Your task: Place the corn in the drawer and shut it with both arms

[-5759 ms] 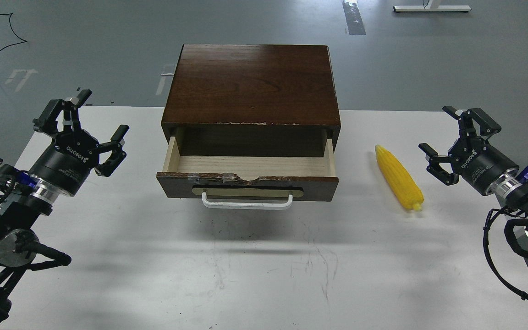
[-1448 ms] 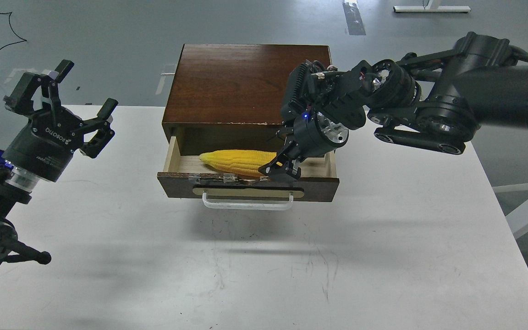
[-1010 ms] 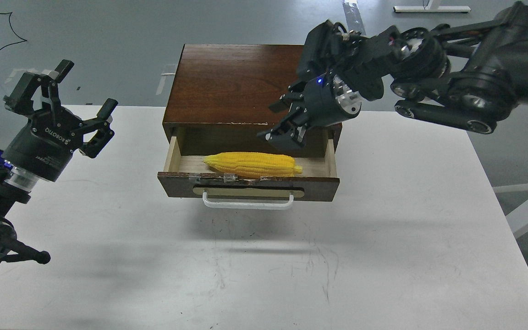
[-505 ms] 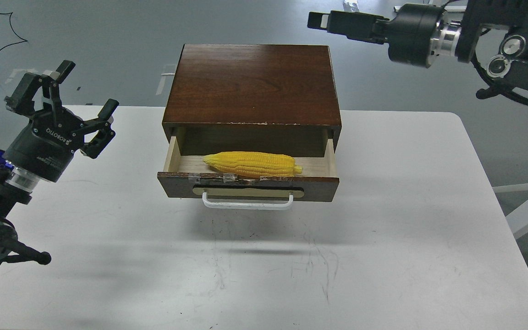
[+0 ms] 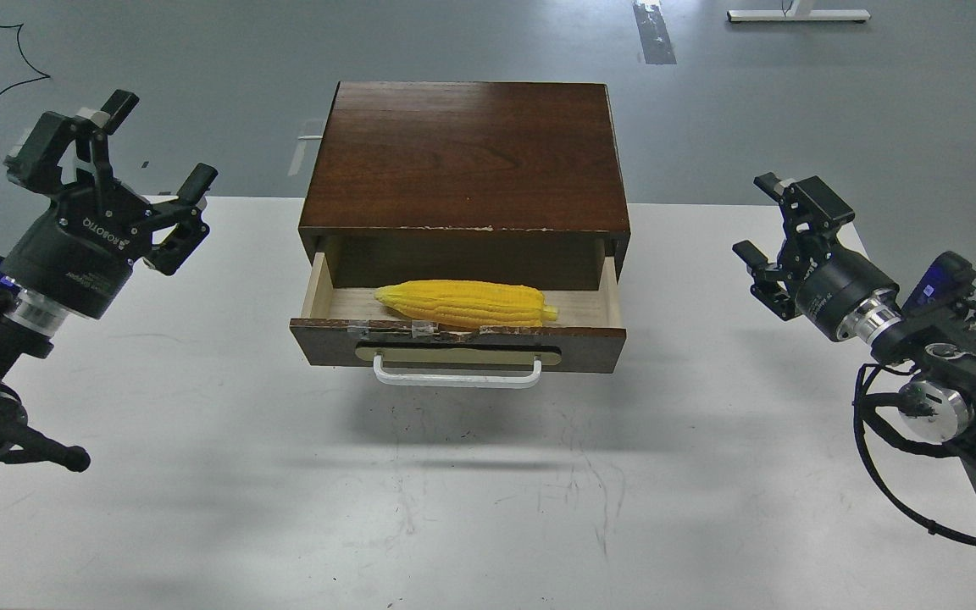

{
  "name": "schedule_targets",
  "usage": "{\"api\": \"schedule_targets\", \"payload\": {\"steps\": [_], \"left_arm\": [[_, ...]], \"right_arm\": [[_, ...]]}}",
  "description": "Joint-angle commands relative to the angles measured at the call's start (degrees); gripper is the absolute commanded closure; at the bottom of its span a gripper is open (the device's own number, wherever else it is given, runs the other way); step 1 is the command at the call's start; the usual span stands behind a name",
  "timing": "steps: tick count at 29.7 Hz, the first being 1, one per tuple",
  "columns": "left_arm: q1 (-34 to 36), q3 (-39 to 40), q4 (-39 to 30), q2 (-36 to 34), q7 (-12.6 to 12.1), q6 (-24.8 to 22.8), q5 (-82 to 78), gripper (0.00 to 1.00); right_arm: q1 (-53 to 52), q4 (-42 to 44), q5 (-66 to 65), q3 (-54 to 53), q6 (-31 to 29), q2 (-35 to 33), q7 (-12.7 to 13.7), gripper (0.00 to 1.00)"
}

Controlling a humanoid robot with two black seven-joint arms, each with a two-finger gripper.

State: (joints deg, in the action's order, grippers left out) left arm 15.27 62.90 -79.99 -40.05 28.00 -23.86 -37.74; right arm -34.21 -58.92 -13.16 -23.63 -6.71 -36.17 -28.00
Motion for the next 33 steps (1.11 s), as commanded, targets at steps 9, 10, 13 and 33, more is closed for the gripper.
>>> {"api": "schedule_targets", "payload": {"steps": [9,10,13,33], "left_arm": [[17.3,-4.6,-16.5,0.9,0.0,-1.0,-43.5,0.0],[20.6,-7.8,-18.1,0.8,0.0,-1.2,-48.3,0.0],[27.8,-17.3,-20.3,0.5,0.0,-0.6,-62.7,0.0],[6.0,-38.3,-19.7,5.9,0.0,23.7,-67.7,1.0]], "right_arm": [[1.4,0.5,6.1,-0.6,-0.2,1.8,0.0,0.0],[1.4,0.5,6.1,-0.6,-0.1,1.8,0.0,0.0],[1.8,0.5,6.1,-0.6,-0.2,1.9,0.0,0.0],[2.7,0.5,6.0,0.2,-0.2,1.4,0.0,0.0]]}}
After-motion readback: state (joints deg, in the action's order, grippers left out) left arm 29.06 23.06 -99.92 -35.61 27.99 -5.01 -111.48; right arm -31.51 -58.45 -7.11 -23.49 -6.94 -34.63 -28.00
